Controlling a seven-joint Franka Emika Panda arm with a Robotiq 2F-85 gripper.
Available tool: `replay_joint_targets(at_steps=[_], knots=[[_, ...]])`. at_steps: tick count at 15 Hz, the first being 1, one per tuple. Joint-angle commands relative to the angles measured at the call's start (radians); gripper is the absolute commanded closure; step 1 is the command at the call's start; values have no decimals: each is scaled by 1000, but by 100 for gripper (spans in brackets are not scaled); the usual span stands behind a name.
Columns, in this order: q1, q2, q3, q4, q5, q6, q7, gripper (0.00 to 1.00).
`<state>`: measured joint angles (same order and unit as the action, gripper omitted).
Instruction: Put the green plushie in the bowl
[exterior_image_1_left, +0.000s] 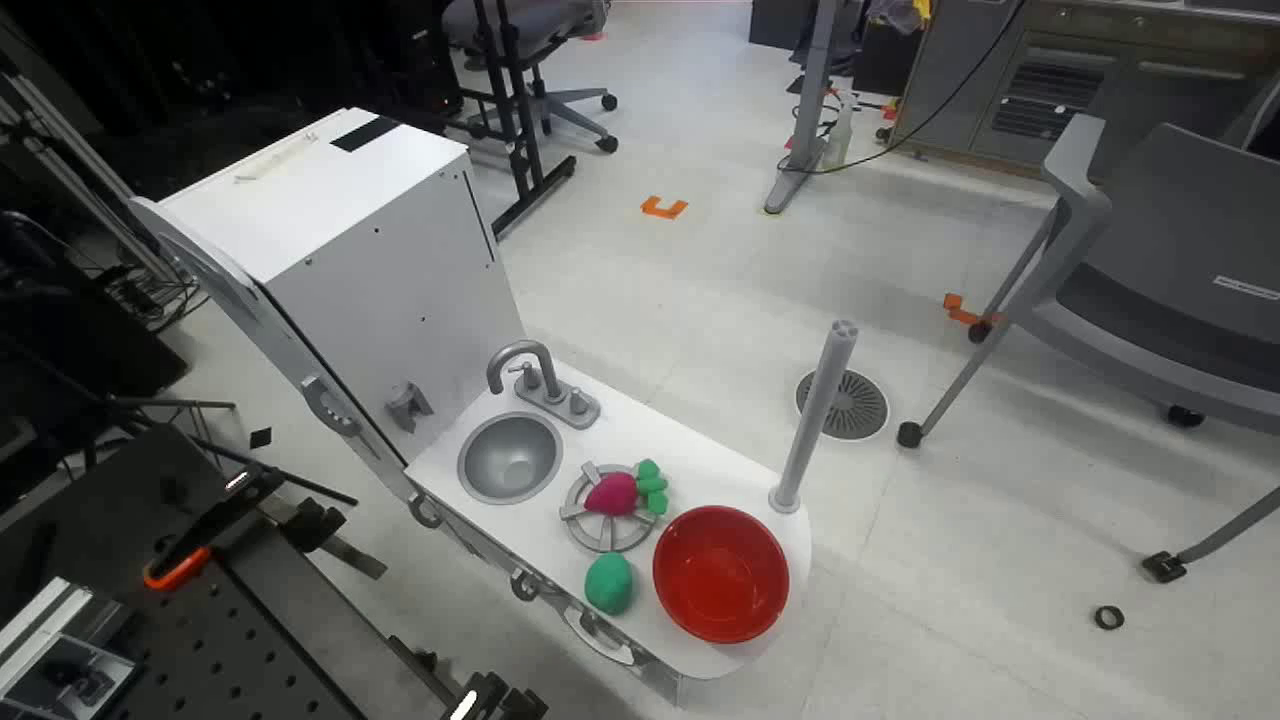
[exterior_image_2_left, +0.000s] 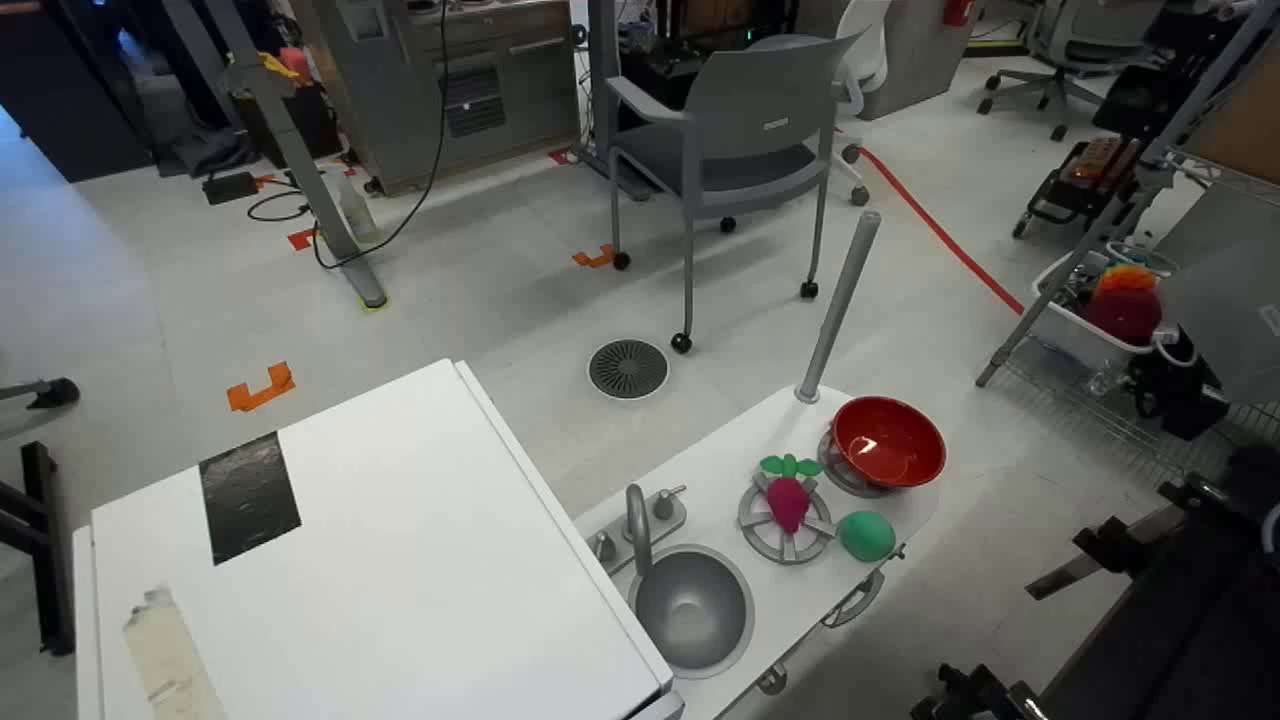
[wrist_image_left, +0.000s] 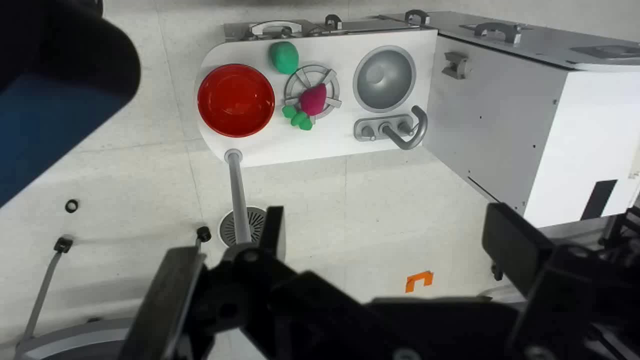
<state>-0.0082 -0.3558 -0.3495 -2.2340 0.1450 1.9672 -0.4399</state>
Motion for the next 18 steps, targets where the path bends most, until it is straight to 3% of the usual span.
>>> replay_joint_targets(at_steps=[1,9,13,18], knots=[[-36,5,31,4,13,-5,-10,0],[-38,21,42,10,5,3,14,0],[-21,179,131,23,2,60,154,0],[-4,454,252,30,-34,238,335,0]])
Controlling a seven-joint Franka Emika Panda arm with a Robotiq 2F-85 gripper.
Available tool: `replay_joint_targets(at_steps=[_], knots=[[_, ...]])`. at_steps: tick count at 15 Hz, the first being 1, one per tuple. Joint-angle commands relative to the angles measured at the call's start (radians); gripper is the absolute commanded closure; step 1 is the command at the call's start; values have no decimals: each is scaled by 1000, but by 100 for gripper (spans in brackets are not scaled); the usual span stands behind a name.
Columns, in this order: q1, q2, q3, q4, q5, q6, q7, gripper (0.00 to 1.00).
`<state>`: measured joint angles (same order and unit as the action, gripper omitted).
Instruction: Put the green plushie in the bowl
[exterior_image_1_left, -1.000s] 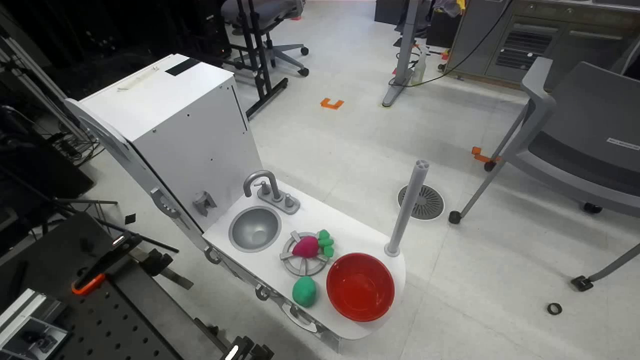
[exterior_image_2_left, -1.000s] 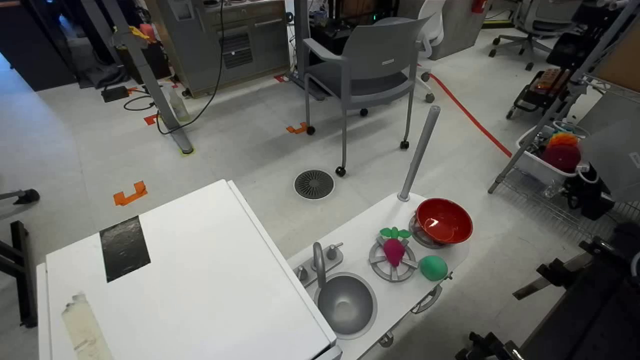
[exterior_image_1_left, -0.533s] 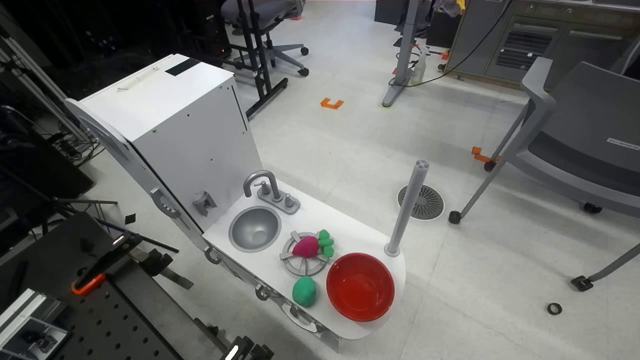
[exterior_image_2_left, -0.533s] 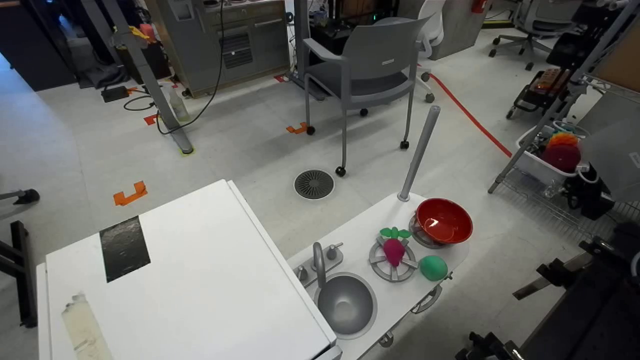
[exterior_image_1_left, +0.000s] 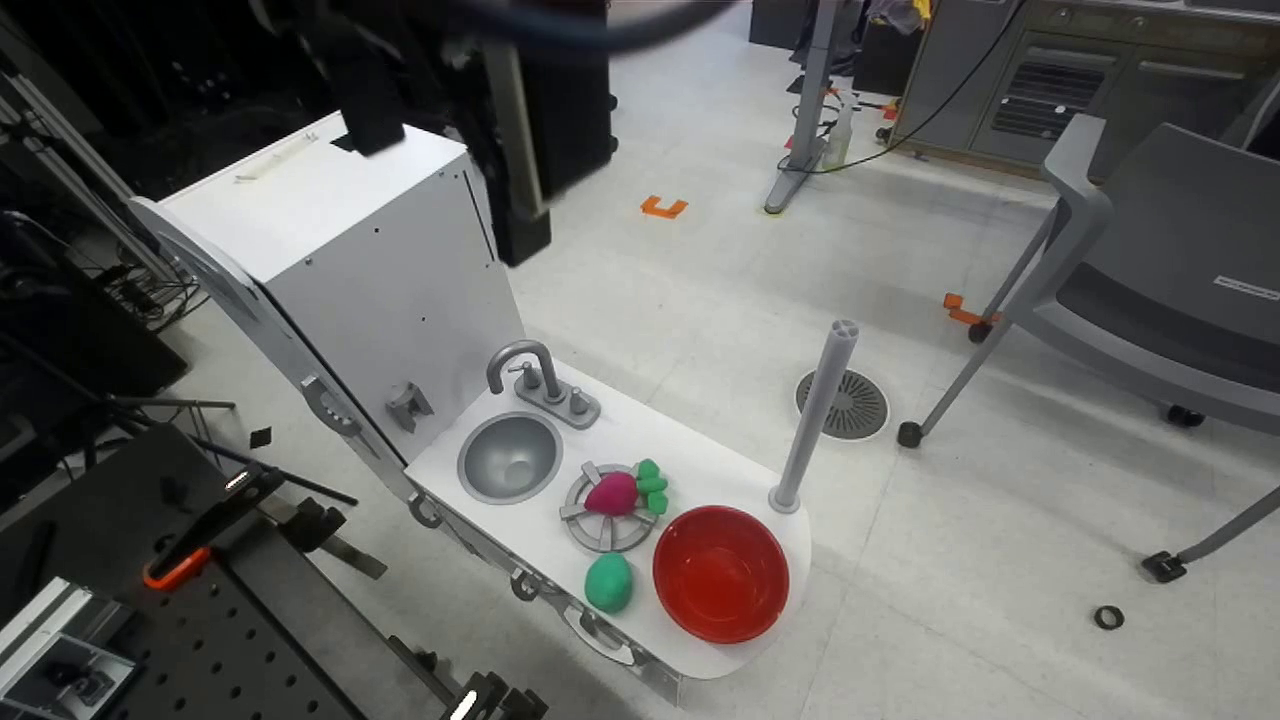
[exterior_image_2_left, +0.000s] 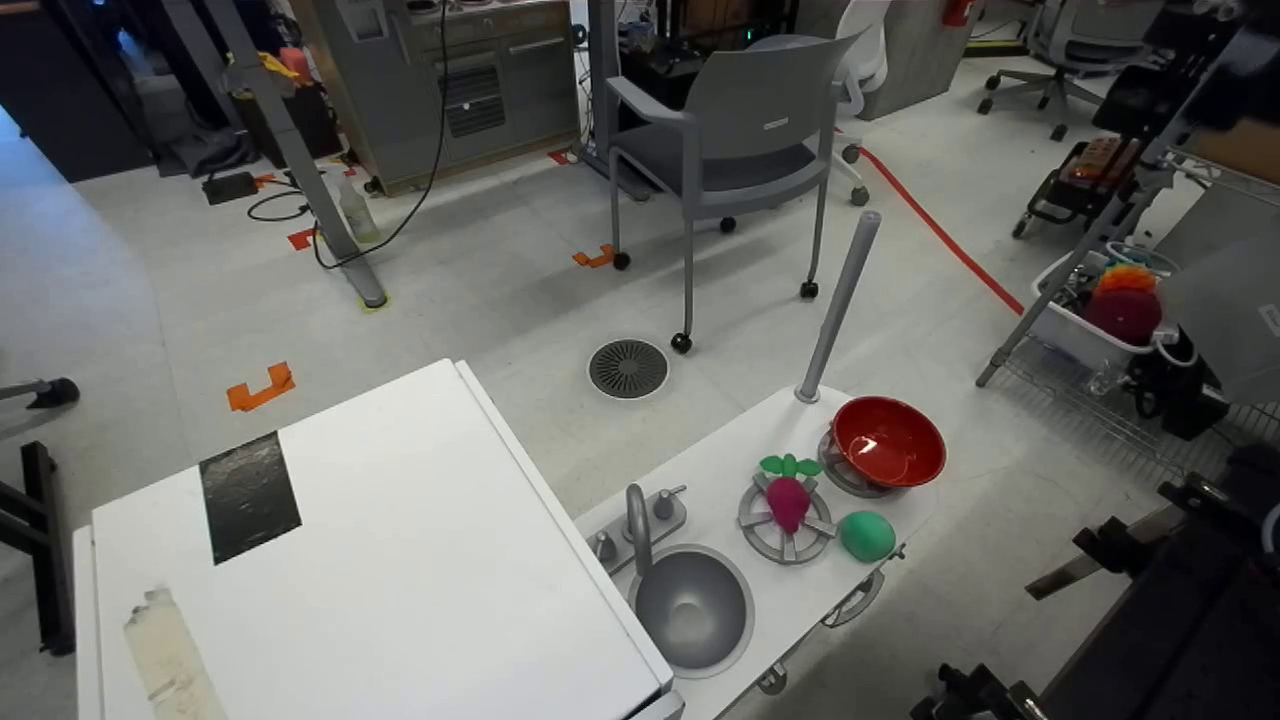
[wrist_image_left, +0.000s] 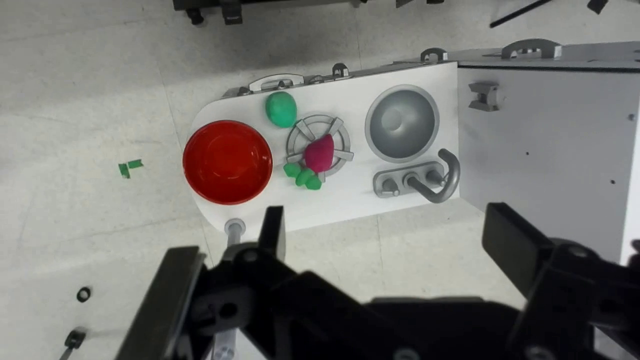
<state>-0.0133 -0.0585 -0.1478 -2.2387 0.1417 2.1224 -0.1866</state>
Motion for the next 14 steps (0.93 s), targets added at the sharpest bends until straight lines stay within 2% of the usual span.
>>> replay_joint_targets(at_steps=[1,7,10,14], knots=[[3,220,66,45,-39,118,104,0],[-6,551,80,110,-123,300,150,0],[6,721,66,188,-166,399,189,0],[27,930,62,323,-178,460,246,0]])
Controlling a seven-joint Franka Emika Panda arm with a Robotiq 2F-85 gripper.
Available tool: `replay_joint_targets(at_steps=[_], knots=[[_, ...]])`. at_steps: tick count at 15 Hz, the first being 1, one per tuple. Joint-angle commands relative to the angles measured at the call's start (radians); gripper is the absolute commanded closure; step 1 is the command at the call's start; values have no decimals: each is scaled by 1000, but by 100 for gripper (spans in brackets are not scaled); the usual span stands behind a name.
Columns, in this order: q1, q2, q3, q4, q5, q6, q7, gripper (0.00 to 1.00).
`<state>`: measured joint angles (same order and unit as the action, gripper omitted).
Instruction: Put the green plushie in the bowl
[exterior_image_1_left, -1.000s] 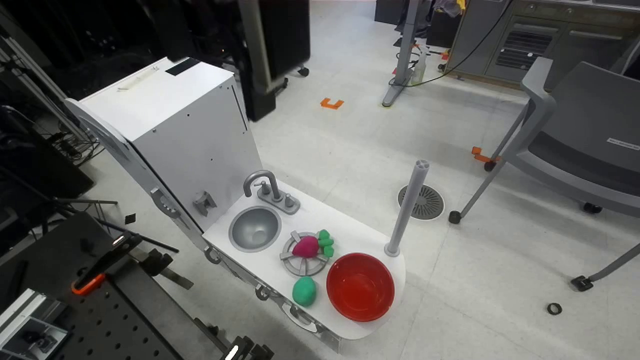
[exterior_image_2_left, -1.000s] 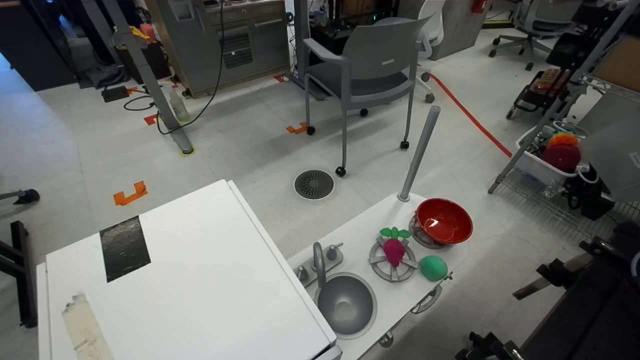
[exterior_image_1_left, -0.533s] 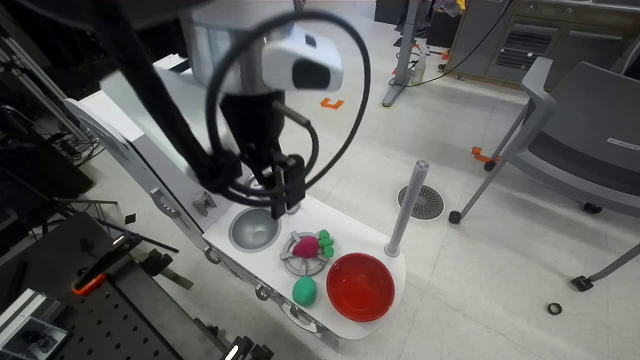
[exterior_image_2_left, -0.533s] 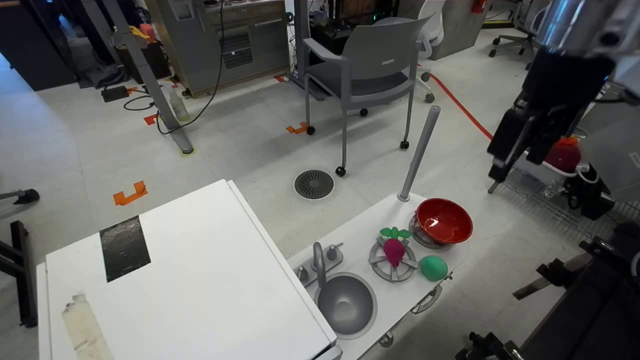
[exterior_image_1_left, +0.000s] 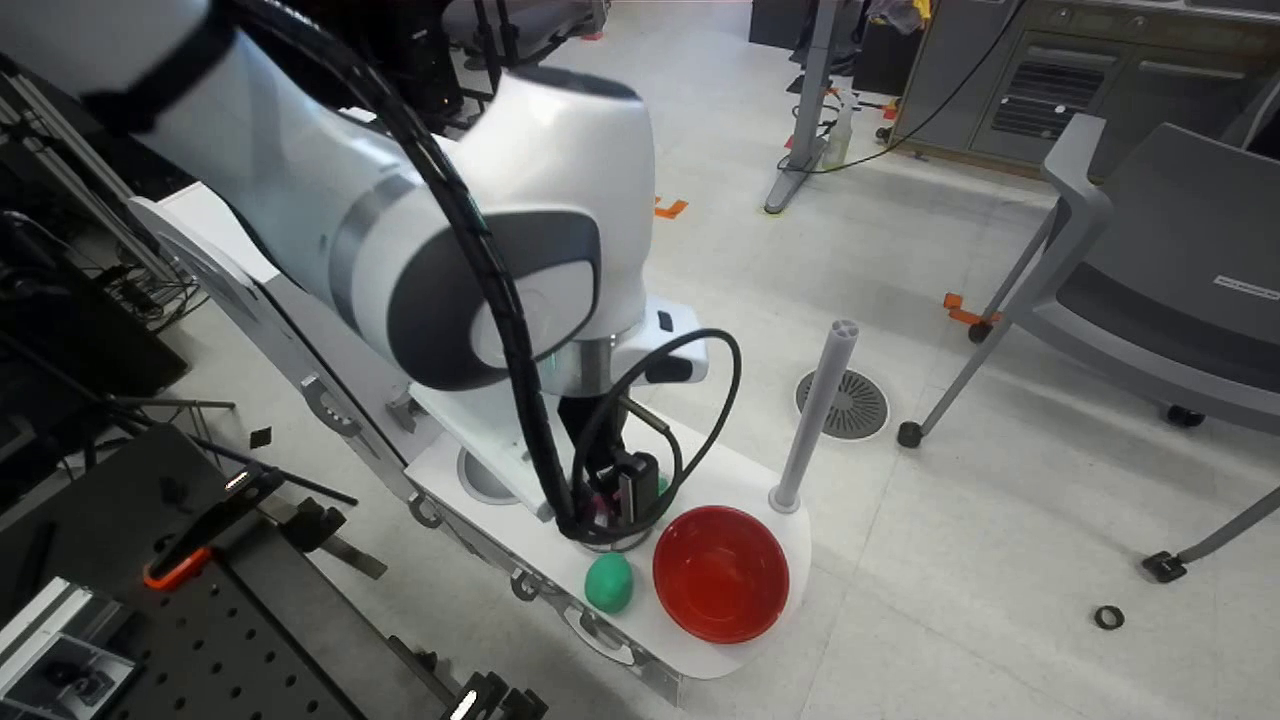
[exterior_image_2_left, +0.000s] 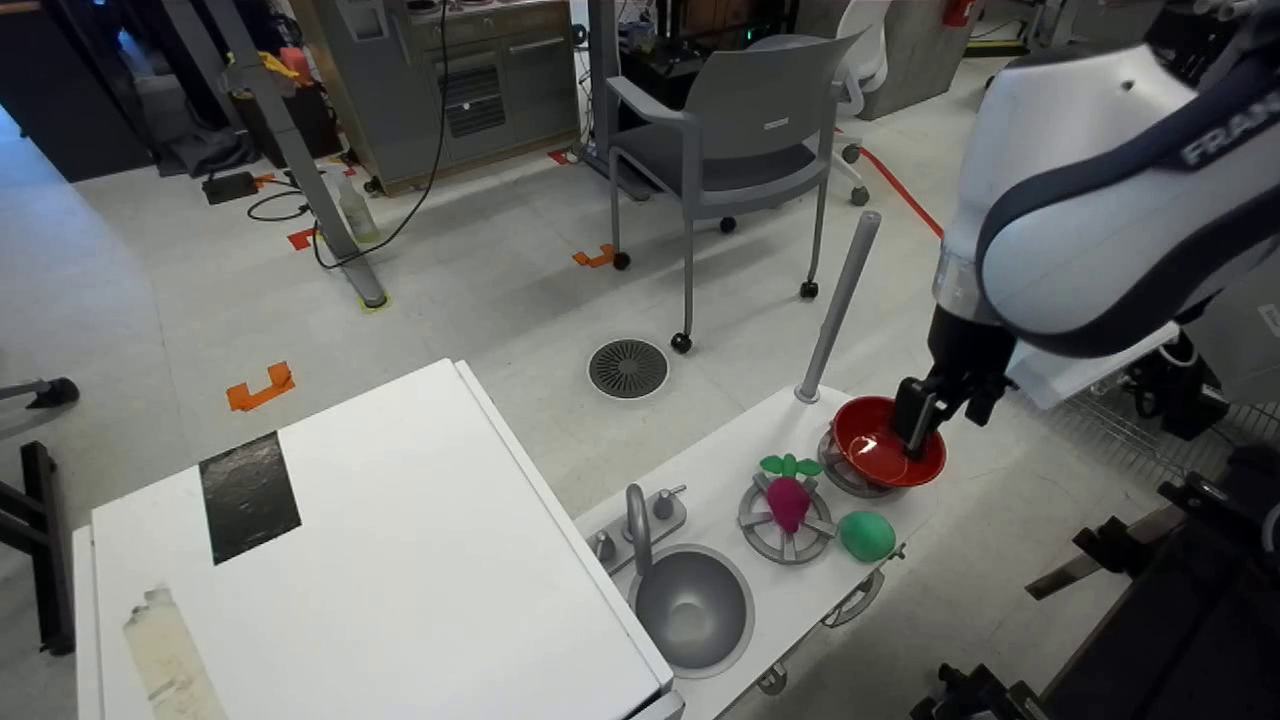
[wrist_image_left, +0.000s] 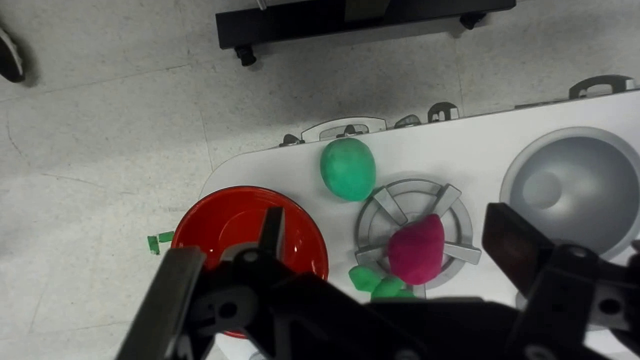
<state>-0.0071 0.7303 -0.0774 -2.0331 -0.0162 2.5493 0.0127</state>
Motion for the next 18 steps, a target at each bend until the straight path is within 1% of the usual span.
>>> replay_joint_targets(at_steps=[1,3,4,9,13,17,18], knots=[[27,179,-13,147,-21,37,55,0],[9,269,7,223,1,55,48,0],[30,325,-17,275,-8,40,76,0],[61,498,-40,423,-14,21,118,0],[104,613,-57,509,-19,12,158,0],[164,719,-112,606,-29,0,221,0],[177,742,-124,632,-28,-8,240,4]])
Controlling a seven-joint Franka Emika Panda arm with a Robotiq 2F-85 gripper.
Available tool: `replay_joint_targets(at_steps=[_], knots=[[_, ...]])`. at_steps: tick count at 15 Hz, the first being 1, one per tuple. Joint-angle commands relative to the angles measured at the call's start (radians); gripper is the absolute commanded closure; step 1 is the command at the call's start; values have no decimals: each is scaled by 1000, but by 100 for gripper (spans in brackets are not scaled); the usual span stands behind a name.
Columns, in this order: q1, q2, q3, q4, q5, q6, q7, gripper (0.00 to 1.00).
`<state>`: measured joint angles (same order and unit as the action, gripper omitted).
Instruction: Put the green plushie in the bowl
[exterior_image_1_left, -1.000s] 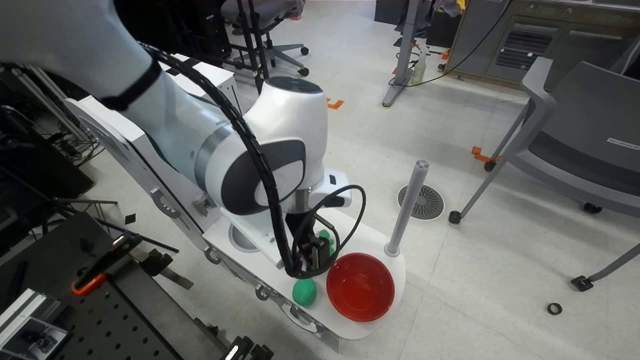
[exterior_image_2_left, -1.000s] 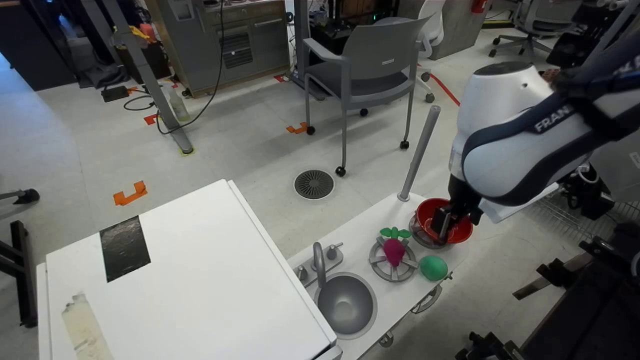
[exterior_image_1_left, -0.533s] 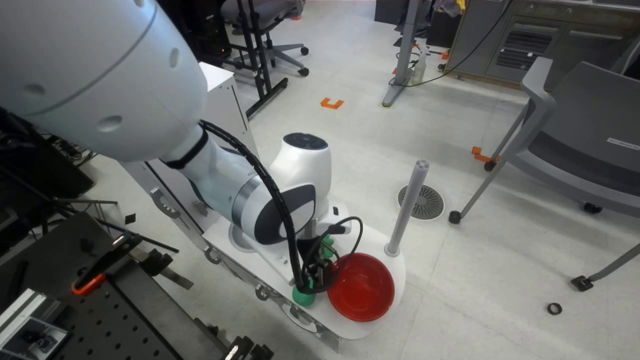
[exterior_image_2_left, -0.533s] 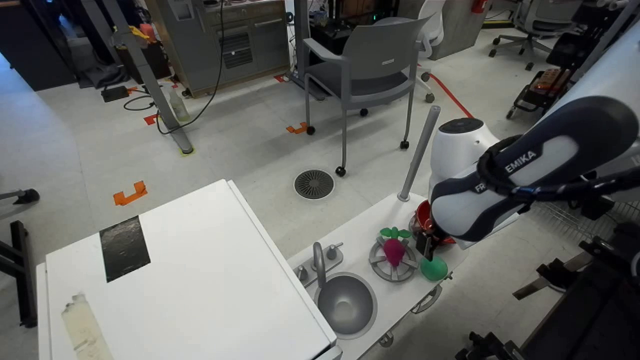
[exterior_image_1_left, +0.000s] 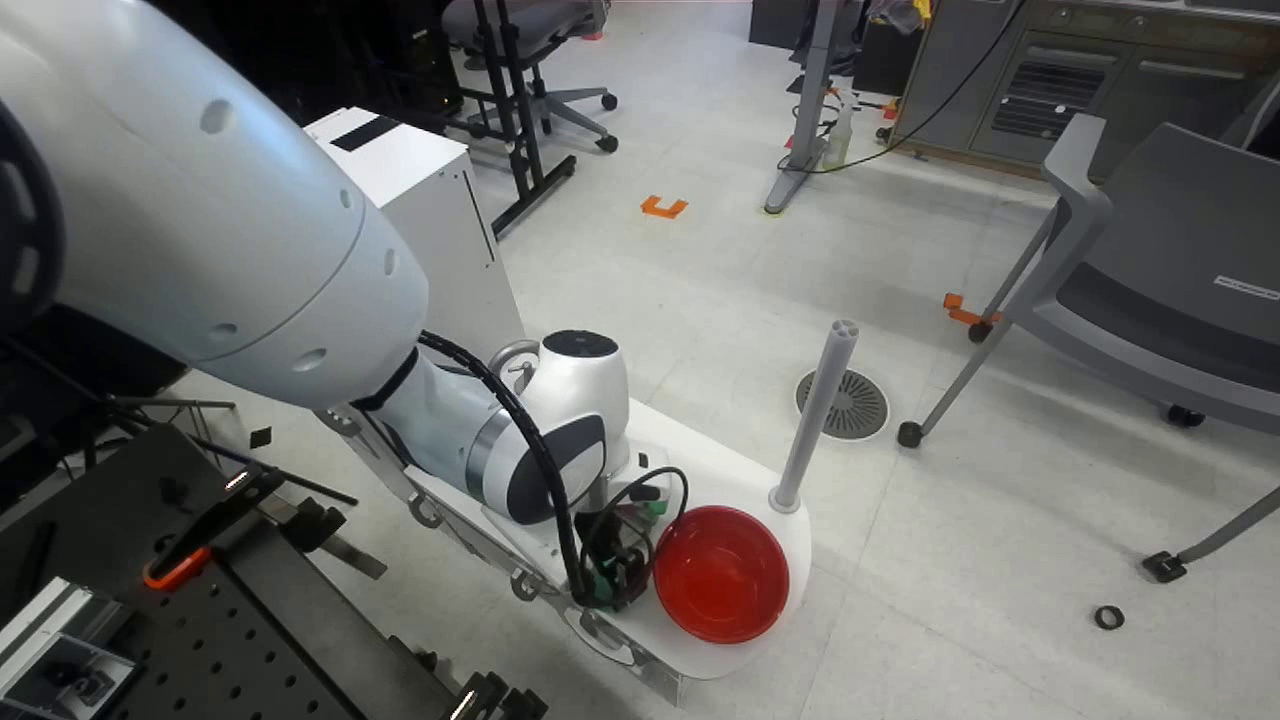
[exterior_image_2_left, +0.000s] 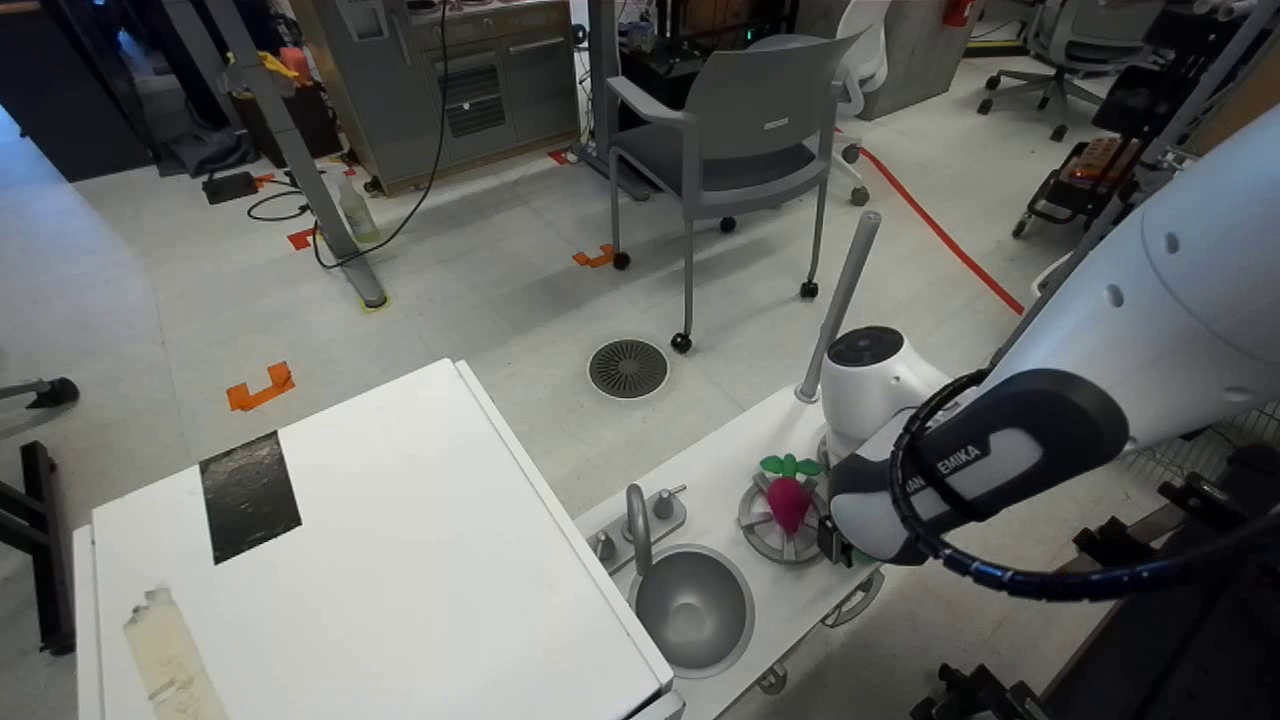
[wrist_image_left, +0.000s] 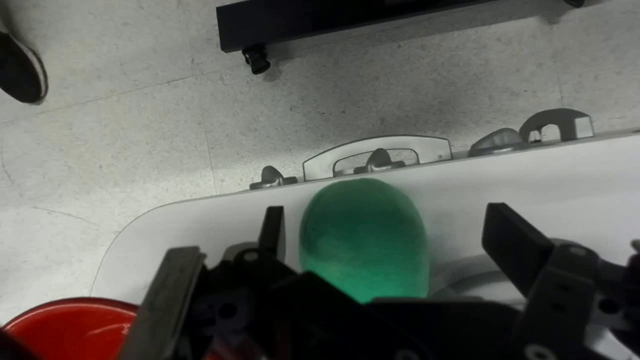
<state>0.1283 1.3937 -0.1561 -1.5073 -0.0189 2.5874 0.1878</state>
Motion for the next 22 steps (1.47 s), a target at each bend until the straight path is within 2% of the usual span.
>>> replay_joint_targets(at_steps=[1,3,4,5,7,9,12,15,17,19,22], knots=[[52,99,-58,129,-26,-54,81,28],[67,135,-79,175,-27,-75,110,30],[73,136,-86,176,-32,-81,122,38],[80,100,-88,129,-43,-73,132,45],[81,96,-73,142,-54,-91,124,61],[92,25,-38,57,-44,-67,49,75],[83,-153,12,-143,-49,-35,-78,94],[60,-287,35,-238,-54,-67,-92,95],[52,-328,14,-237,-47,-89,-60,94],[28,-346,1,-213,-43,-131,-45,94],[-39,-318,-2,-116,-24,-207,-29,94]])
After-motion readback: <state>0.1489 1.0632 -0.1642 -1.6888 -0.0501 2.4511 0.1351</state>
